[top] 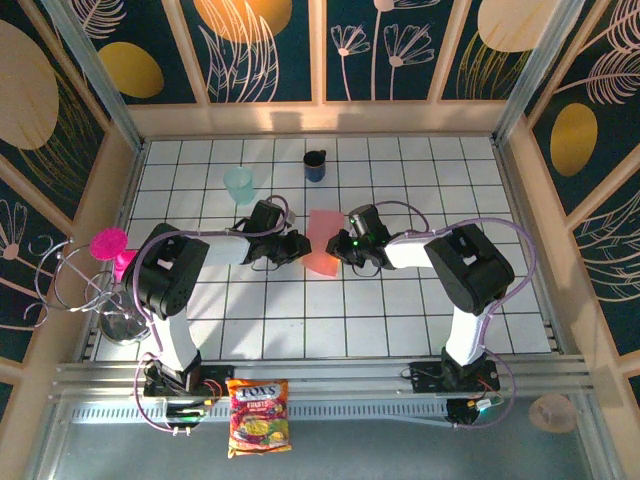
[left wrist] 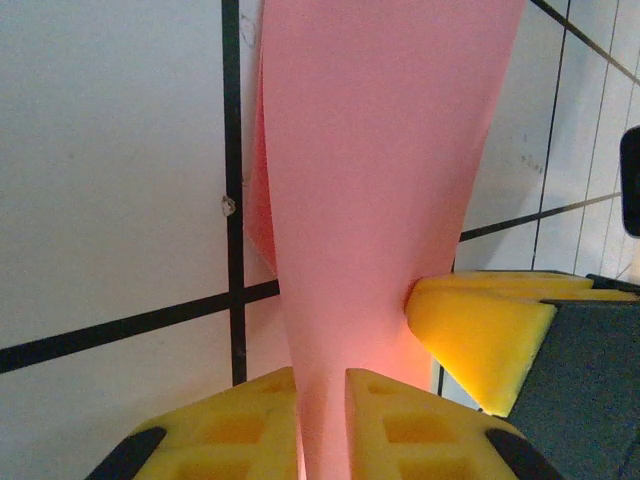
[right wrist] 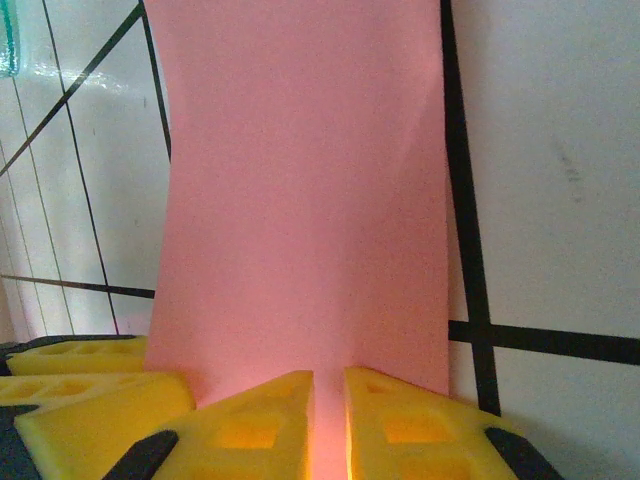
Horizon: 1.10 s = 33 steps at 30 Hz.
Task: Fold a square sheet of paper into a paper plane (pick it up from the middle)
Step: Third fold the triangle at the center of the table.
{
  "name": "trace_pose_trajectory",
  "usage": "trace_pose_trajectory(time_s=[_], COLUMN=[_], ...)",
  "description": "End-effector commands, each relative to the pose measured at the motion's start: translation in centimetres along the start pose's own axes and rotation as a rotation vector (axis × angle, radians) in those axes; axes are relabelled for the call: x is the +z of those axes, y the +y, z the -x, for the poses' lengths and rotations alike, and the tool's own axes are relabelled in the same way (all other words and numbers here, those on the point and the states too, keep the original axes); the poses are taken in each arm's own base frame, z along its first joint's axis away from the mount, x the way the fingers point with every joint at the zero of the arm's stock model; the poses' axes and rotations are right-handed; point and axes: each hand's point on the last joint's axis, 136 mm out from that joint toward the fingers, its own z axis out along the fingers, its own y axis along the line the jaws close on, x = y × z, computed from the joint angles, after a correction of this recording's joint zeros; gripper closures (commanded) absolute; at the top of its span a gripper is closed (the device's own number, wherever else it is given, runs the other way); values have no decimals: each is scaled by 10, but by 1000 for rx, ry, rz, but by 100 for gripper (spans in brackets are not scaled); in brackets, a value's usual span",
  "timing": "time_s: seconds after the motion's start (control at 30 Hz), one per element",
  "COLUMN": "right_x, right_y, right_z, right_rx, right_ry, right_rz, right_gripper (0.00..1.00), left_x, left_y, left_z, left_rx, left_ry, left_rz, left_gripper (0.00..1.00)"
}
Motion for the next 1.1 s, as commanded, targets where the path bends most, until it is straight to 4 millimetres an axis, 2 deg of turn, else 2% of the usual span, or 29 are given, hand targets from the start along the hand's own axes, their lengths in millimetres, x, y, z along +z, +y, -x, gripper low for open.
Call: trace_pose_trajectory(time_s=[0.0, 0.1, 0.2, 0.33, 0.53, 0.67, 0.9, 1.07], right_x=[-3, -3, -5, -11, -41, -56, -61, -55], right_y=[-9, -8, -5, 6, 38, 52, 61, 74], right_z=[-4, -3, -2, 4, 25, 27, 12, -17], right_rx=[1, -3, -11, -55, -227, -397, -578, -731], right_ry=[-4, -8, -14, -41, -175, -280, -357, -356], right_rz=[-31, -29, -19, 14, 42, 2, -13, 12], right_gripper=[82, 82, 80, 72, 58, 48, 39, 39], left_x=[2, 2, 2, 0, -11, -18, -28, -28], left_y=[2, 3, 3, 4, -5, -11, -13, -11], left_z=[1, 1, 0, 1, 5, 5, 4, 2], left_rx=[5, 6, 6, 3, -12, -34, -51, -74], left_ry=[20, 22, 23, 12, -25, -49, -72, -70], left_rz=[-1, -1, -2, 8, -12, -37, -40, -36], left_gripper=[83, 84, 90, 96, 98, 98, 98, 98])
